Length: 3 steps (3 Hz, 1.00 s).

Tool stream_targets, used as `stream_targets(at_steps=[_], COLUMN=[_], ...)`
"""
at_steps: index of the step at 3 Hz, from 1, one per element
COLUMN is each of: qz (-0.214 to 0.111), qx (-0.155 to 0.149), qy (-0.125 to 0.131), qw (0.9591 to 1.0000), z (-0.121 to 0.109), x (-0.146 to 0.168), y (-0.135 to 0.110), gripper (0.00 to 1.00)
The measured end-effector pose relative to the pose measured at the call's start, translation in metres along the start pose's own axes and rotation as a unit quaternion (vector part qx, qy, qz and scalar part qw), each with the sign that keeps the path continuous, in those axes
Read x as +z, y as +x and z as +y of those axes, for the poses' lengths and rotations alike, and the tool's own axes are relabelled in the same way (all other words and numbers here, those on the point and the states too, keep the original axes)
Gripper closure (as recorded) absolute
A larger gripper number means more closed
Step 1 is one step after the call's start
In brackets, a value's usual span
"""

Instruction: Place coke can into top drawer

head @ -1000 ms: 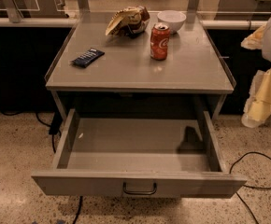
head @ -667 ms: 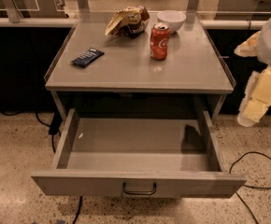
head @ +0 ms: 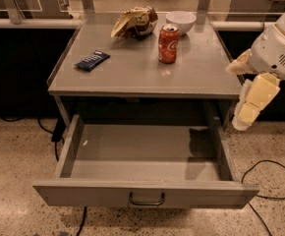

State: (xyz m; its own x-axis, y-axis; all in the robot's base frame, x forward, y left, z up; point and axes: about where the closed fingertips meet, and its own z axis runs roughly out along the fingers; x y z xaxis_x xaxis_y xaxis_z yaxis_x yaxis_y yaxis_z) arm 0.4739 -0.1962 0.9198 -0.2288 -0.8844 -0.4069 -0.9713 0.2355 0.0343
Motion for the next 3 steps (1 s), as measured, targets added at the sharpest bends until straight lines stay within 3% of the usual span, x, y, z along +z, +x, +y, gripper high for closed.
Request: stream_targets(at_steps=[1,2,3], qz=[-0.016,-0.016,-0.066], qx=[0.02,0.02,0.051], qy=[-0.005,-0.005,0.021], qw=[0.9997,0.9997,0.9963], z=[-0.0062,-0.0062,-0.0076], x=[0.0026,0.0026,0.0018], y=[-0.001,-0.001,0.0026], gripper=[0.0,0.0,0.0])
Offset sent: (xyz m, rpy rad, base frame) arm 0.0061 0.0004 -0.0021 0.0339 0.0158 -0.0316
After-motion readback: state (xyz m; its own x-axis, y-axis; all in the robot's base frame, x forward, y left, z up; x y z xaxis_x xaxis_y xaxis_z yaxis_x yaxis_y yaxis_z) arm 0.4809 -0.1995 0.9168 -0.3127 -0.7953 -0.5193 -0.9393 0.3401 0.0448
